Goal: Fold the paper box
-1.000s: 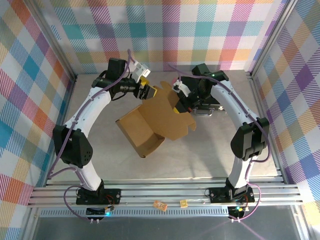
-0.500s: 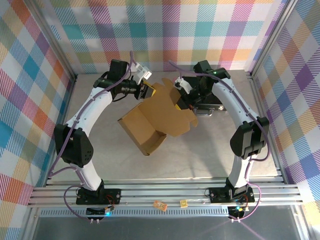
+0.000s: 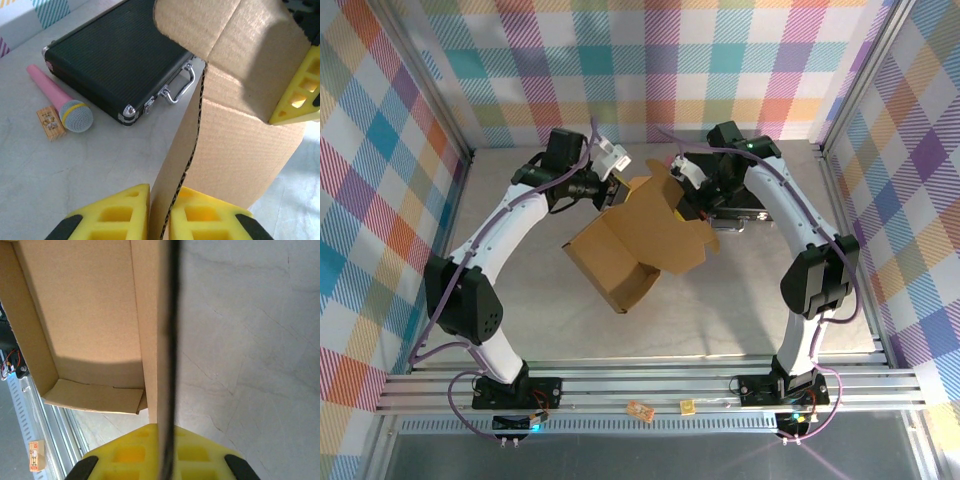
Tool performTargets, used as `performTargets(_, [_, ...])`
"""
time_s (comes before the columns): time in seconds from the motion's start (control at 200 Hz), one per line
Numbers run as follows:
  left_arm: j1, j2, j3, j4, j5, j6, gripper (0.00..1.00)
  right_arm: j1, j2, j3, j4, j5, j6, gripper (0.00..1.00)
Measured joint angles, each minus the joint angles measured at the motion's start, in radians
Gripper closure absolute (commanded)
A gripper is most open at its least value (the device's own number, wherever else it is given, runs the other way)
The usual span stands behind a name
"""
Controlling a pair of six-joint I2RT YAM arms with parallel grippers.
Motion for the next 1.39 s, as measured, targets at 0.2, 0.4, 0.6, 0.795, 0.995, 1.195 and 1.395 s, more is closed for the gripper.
performTargets(0.2, [-0.042,-0.024,-0.047,0.021,-0.111,-0.002,0.82,0.015,-0.003,0.0,-0.022,0.013,0.024,1.0])
performTargets(0.4, [-0.111,-0.028,-0.082,0.084,-0.29,0.0,0.94,0.032,-0.014,0.0,-0.033,0.023,0.073,1.0])
performTargets(0.6, [-0.188,-0.027,-0.091,0.117,-0.481,0.006,1.0,0.032,-0.015,0.011,-0.047,0.04,0.117,1.0])
performTargets(0.795, [-0.231,-0.027,-0.111,0.172,-0.602,0.002,1.0,0.032,-0.014,0.021,-0.038,0.072,0.176,1.0])
performTargets(0.995, [-0.271,-0.027,-0.146,0.228,-0.702,0.002,1.0,0.046,-0.014,0.025,-0.033,0.098,0.279,1.0])
performTargets(1.195, [-0.313,-0.025,-0.196,0.301,-0.828,-0.022,1.0,0.068,-0.014,0.022,-0.021,0.099,0.406,1.0])
performTargets(1.395, [-0.333,0.001,-0.178,0.31,-0.932,-0.076,1.0,0.073,-0.015,0.022,0.027,0.092,0.466,0.75])
